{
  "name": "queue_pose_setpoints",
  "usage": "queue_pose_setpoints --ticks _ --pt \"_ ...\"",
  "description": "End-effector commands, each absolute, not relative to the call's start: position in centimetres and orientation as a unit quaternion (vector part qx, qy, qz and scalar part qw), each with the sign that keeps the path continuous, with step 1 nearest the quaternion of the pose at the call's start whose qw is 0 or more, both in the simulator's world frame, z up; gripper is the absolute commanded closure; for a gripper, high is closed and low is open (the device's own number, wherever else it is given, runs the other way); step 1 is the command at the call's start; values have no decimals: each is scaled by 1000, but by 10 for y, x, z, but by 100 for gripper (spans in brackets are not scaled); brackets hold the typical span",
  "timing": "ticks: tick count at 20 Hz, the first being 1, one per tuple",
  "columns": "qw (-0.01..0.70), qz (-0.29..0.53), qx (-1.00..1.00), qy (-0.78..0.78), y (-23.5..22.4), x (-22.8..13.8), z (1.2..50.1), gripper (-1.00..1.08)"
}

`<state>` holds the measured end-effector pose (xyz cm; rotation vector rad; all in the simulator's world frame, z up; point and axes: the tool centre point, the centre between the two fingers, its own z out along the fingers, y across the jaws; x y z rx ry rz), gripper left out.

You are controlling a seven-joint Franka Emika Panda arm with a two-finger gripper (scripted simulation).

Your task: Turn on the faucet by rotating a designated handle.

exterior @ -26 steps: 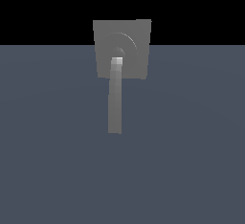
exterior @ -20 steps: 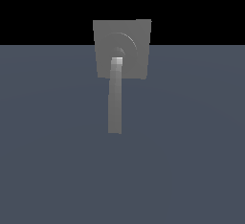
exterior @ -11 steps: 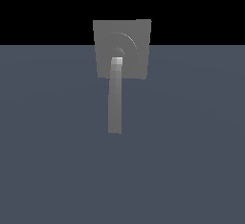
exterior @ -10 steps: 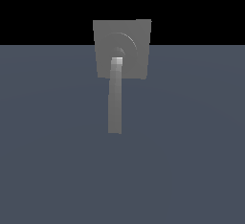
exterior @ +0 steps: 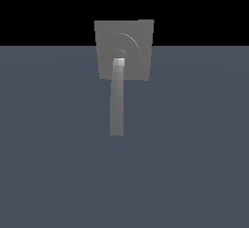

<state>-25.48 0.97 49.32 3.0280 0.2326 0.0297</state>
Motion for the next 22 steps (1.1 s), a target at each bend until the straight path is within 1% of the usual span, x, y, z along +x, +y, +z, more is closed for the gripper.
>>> queue_pose_setpoints --ticks 1,6,12,17,22 --pt "84 18 992 97 8 -254 497 108" --pt "174 32 972 152 6 -250 509 108" --pt "311 32 921 233 8 -244 531 108" --pt "422 9 857 296 17 -238 551 108" --pt "525 -35 775 351 33 -231 570 108"
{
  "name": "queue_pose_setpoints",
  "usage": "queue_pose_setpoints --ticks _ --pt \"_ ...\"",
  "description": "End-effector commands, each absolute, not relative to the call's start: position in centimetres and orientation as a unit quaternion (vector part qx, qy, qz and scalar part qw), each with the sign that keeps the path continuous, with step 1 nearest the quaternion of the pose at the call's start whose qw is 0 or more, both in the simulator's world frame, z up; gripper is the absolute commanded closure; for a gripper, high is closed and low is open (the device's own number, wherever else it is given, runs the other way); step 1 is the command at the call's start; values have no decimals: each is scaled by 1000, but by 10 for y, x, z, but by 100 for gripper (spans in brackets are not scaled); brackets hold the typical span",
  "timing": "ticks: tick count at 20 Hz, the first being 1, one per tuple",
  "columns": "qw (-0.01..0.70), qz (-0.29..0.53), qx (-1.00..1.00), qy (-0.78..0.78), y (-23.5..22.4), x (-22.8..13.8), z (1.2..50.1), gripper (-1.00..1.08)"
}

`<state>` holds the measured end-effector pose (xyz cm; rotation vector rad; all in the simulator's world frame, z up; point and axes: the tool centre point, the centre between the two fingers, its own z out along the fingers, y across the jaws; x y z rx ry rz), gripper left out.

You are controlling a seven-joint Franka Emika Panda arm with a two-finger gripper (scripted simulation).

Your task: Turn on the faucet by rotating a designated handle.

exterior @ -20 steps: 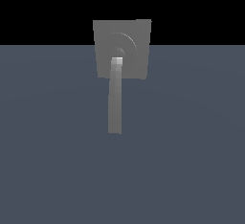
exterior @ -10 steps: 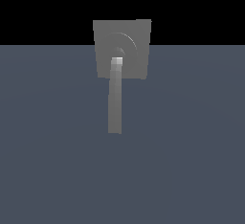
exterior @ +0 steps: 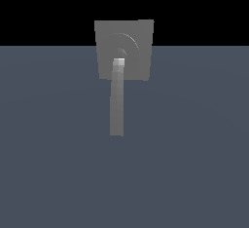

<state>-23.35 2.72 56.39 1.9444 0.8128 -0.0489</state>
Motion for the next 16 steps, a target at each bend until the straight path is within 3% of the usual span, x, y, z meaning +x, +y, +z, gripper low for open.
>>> queue_pose_setpoints --ticks 1,9,16 --pt "544 -46 756 361 37 -230 573 108" --pt "670 -160 586 427 79 -214 590 108" --pt "733 -288 411 459 125 -194 585 108"
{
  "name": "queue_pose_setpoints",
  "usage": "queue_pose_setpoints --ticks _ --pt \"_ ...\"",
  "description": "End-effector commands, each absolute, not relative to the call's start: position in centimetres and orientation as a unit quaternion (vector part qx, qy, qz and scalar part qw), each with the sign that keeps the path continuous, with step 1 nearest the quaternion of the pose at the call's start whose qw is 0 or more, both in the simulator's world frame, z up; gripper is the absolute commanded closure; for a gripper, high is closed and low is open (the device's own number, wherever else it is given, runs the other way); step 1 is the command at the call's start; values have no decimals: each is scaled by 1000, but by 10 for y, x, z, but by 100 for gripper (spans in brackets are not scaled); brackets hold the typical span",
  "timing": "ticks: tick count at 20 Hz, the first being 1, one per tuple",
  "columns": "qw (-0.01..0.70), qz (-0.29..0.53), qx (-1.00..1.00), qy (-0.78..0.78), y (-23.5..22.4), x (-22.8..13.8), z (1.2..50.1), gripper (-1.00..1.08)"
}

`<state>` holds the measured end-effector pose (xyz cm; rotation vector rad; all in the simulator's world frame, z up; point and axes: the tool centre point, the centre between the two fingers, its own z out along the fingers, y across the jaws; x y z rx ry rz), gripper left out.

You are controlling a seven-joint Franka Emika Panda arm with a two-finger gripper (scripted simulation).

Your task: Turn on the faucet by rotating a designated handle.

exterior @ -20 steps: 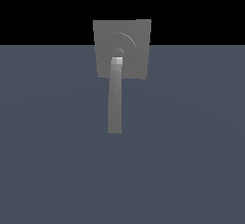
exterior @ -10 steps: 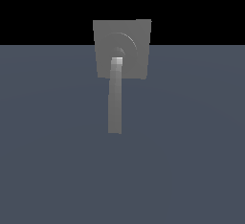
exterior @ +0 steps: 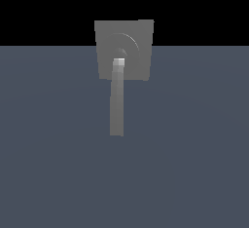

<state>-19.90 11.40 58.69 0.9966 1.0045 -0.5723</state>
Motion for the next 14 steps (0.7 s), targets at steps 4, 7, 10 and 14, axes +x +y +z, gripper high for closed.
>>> queue_pose_setpoints --ticks 4,7,10,14 --pt "745 -368 303 466 151 -180 571 108" --pt "743 -429 220 465 171 -168 556 108" --pt "730 -489 135 459 188 -156 536 108" --pt "696 -565 21 443 207 -138 502 108"
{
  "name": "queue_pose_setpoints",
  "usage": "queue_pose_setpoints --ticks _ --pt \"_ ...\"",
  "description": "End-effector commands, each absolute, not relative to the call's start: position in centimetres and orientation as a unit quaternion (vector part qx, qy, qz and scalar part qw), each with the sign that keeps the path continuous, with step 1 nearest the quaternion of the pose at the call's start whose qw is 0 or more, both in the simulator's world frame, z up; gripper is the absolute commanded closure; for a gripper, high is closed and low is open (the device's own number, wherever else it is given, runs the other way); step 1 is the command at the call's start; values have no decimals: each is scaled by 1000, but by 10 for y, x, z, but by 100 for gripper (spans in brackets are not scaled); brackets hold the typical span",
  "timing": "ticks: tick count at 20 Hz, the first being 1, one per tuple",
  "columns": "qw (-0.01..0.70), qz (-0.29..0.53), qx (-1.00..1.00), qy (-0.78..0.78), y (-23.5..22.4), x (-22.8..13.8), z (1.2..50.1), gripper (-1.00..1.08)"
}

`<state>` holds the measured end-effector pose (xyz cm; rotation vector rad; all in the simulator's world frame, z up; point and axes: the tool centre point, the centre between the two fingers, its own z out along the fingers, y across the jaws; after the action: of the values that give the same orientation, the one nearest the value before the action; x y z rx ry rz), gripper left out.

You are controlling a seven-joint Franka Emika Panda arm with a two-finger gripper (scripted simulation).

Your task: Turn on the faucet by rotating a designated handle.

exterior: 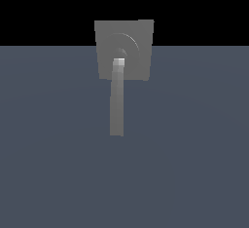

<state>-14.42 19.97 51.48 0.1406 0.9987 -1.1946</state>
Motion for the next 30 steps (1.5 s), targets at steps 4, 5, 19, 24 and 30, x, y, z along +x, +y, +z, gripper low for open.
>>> queue_pose_setpoints --ticks 4,5,19,24,30 --pt "644 -635 -92 417 220 -120 460 108" --pt "628 -651 -120 410 222 -116 448 108" --pt "318 -779 -479 250 192 -76 255 108" --pt "186 -773 -580 176 156 -78 184 108" --pt "67 -743 -658 105 114 -90 124 108"
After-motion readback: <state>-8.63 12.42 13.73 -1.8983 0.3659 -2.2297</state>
